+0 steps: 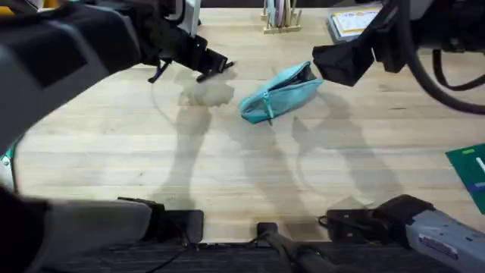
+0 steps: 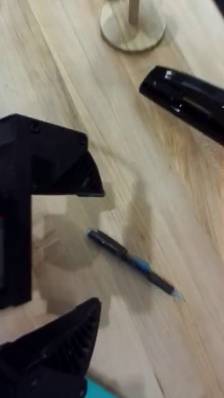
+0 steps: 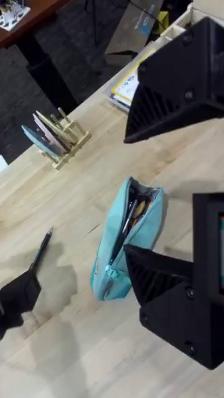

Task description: Unzip the bag, pick up the pens from the table one at a time and place them inside, then zip the bag closed.

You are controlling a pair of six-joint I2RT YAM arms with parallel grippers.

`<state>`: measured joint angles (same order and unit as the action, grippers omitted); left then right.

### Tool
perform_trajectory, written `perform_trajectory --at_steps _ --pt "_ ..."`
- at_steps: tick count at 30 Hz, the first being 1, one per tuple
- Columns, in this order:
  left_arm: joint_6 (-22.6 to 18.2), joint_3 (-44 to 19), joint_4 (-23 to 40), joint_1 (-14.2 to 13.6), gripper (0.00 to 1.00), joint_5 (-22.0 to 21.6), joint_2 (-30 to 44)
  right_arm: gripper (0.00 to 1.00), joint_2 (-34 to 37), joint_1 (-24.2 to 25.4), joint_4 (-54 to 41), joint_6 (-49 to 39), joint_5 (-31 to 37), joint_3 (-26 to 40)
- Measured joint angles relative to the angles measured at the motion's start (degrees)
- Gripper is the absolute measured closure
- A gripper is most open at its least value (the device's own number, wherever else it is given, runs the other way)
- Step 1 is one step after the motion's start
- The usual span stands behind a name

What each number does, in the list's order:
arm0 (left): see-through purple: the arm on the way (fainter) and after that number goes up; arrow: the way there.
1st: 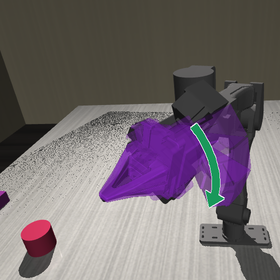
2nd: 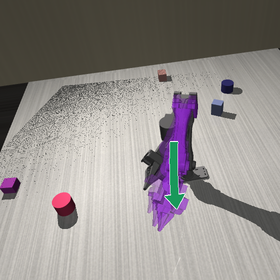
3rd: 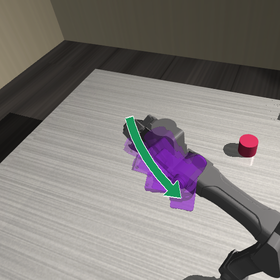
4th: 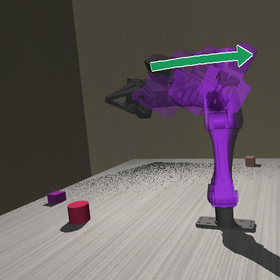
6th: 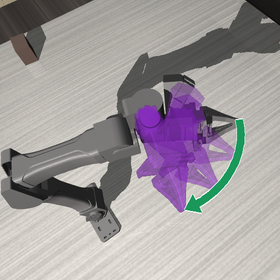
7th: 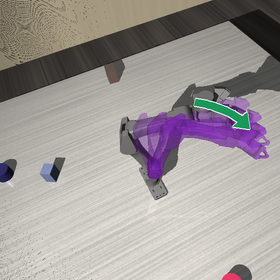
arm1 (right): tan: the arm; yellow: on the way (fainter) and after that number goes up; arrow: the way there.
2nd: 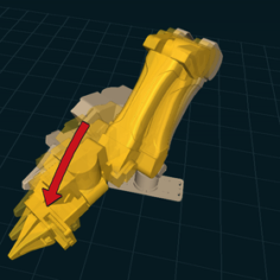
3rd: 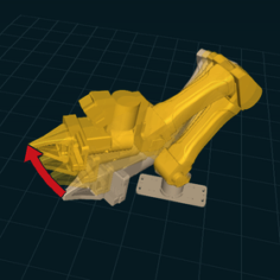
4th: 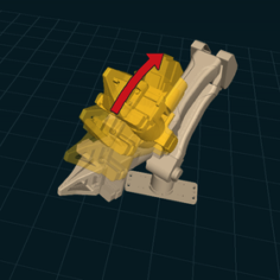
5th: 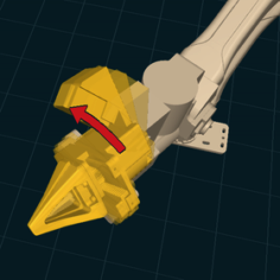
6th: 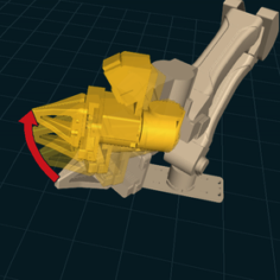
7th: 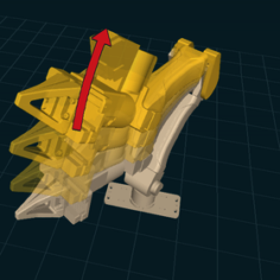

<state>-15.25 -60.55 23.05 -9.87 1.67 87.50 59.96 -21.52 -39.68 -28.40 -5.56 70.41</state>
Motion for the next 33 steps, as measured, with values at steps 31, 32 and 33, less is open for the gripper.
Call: perform_trajectory --at_steps 31,32,33 --pt "0.24 -0.48 -8.77 0.26 0.008 10.6 17.38 0.003 0.0 0.0 -0.24 2.97 0.22 0.0" --pt "0.24 -0.69 -8.58 0.26 0.008 10.6 17.47 0.003 0.0 0.0 -0.24 3.01 0.22 0.0" --pt "0.24 -0.79 -8.42 0.26 0.008 10.6 17.52 0.003 -0.02 0.0 -0.24 3.1 0.22 0.0"
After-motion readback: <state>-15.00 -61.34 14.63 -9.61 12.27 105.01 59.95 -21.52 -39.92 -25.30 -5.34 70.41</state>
